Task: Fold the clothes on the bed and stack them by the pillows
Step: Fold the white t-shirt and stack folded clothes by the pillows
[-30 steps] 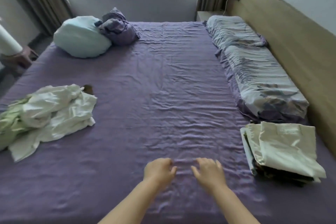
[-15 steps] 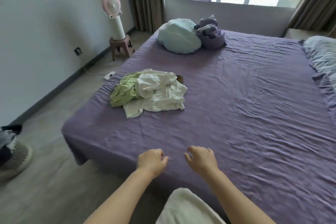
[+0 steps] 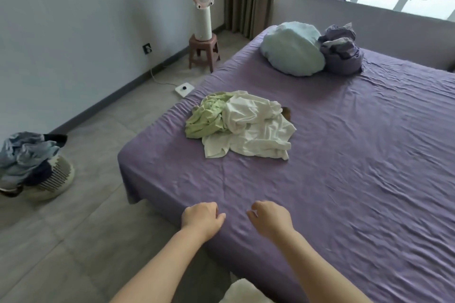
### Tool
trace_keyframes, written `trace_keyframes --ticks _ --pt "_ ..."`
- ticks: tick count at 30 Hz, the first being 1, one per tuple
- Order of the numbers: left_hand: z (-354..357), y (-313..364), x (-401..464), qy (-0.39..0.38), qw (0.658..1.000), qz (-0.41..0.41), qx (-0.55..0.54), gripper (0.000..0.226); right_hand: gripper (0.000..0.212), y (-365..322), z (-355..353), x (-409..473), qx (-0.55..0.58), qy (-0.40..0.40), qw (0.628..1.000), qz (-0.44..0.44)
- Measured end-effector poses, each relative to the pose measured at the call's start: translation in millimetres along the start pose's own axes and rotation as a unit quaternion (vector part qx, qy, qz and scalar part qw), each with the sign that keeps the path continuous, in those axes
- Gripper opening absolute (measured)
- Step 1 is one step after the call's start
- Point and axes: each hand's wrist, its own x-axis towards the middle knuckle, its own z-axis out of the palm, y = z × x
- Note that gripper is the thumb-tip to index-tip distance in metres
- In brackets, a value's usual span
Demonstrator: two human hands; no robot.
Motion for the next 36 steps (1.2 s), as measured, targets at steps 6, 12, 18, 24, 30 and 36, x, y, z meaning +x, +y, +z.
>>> trace_keyframes --ticks 6,12,18,24,30,36 --pt "-30 9 68 -0.021 1.000 -0.017 0.008 0.041 0.039 25 -22 72 0.000 0.018 1.000 -0.002" --pt "-56 16 129 -0.020 1.000 -0.011 -0.009 0.041 0.039 41 -50 139 -0.007 0.022 1.000 0.011" --pt "-89 16 206 -0.014 1.000 0.006 -0.026 0.040 0.027 43 -70 199 0.026 0.003 0.999 0.043" --pt "-125 31 324 -0.017 0.997 0.069 -0.021 0.041 0.030 42 -79 284 0.132 -0.006 0.984 0.121" --pt "-143 41 444 -0.014 0.994 0.097 -0.052 0.037 0.045 39 -87 382 0.241 -0.010 0.954 0.177" --pt "-122 38 527 -0.015 0.992 0.040 -0.121 0.054 0.050 34 -62 466 0.316 -0.008 0.925 0.212"
